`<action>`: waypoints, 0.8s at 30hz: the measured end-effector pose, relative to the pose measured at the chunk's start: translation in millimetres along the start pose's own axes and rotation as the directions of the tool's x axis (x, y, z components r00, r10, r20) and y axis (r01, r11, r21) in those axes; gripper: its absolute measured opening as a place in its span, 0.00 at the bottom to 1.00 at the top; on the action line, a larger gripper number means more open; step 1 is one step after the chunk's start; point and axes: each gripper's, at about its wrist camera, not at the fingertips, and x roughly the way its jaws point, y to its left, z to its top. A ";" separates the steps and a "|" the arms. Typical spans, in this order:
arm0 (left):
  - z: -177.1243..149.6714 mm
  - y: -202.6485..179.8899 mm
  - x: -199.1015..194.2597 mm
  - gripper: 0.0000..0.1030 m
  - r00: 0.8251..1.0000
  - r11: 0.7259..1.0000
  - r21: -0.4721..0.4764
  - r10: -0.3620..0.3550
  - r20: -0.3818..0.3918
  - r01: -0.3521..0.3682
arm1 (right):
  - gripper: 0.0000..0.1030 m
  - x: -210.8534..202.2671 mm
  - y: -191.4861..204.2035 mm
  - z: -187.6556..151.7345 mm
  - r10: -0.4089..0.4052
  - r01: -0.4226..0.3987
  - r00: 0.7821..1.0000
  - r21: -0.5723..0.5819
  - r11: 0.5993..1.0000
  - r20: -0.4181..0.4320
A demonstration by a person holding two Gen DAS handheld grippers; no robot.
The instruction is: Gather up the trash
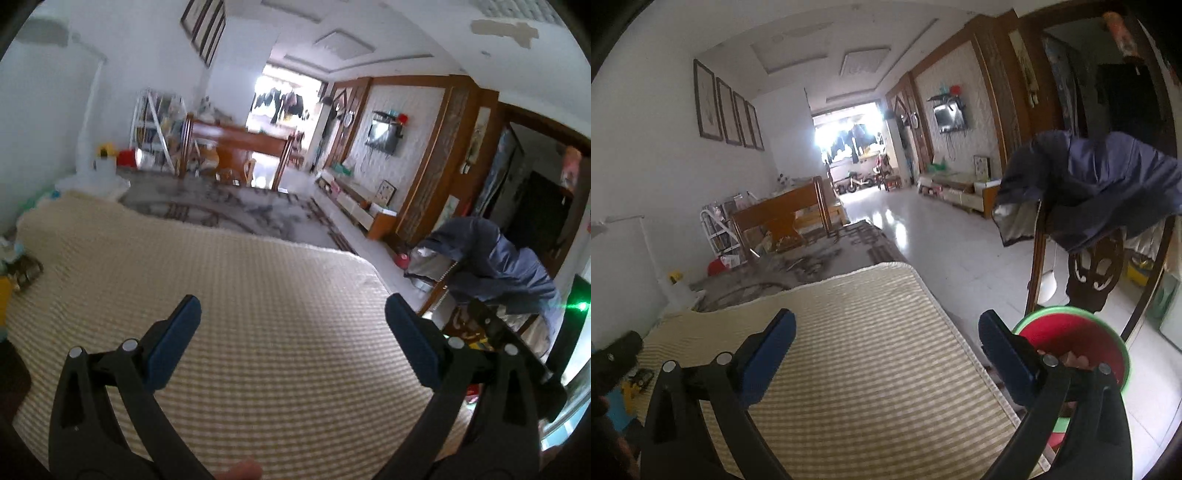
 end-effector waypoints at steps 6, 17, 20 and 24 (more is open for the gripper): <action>-2.0 -12.5 -5.5 0.95 0.998 0.994 0.093 0.052 0.024 -0.054 | 0.93 -8.2 10.0 -4.0 0.008 -0.005 0.999 -0.055 0.998 0.048; -5.9 -4.5 -4.2 0.95 0.998 0.997 0.056 0.053 0.038 -0.055 | 0.93 -31.6 19.4 -2.0 0.052 -0.023 0.977 -0.140 0.990 0.207; -9.1 -7.6 1.1 0.95 0.999 0.996 0.072 0.047 0.000 -0.047 | 0.93 -33.1 22.7 -2.2 0.062 -0.025 0.973 -0.164 0.986 0.221; -12.2 -11.0 4.2 0.95 0.999 0.995 0.093 0.048 -0.019 -0.046 | 0.93 -30.7 24.3 -1.9 0.071 -0.032 0.975 -0.185 0.982 0.210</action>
